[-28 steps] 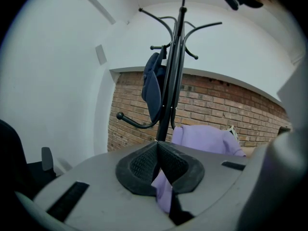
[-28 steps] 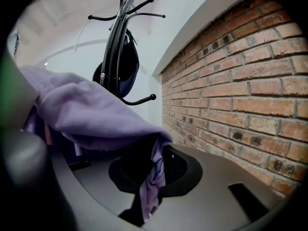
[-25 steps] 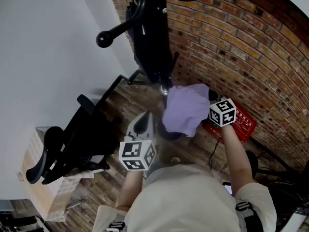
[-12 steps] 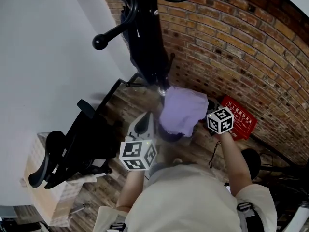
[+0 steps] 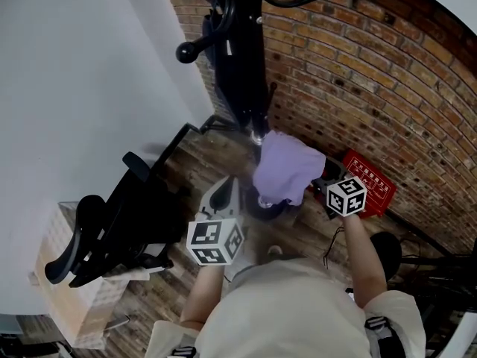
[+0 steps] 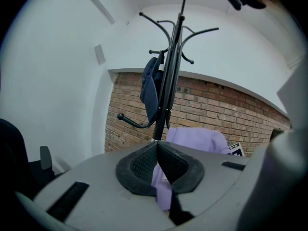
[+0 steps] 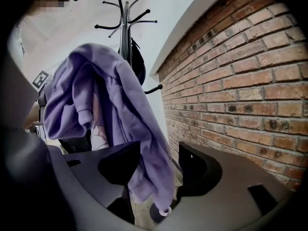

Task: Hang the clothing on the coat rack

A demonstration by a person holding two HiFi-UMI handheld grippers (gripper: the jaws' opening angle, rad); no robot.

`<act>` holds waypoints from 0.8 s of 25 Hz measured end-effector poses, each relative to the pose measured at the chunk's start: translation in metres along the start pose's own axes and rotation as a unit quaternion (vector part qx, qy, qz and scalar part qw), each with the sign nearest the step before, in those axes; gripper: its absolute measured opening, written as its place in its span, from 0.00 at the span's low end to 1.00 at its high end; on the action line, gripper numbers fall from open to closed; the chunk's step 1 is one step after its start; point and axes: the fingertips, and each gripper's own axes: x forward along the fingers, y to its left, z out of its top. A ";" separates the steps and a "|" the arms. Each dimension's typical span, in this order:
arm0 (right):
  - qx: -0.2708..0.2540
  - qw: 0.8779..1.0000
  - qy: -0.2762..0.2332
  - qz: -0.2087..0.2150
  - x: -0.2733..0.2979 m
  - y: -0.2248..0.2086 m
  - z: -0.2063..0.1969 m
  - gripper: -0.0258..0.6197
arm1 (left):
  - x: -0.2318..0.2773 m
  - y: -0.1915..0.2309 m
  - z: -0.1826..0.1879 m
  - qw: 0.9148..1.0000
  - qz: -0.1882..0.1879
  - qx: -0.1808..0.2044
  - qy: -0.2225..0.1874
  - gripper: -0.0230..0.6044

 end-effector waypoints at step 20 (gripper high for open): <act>0.011 0.994 -0.071 -0.080 -0.095 0.114 0.019 0.07 | -0.100 0.003 -0.027 1.000 0.002 -0.012 -0.002 0.04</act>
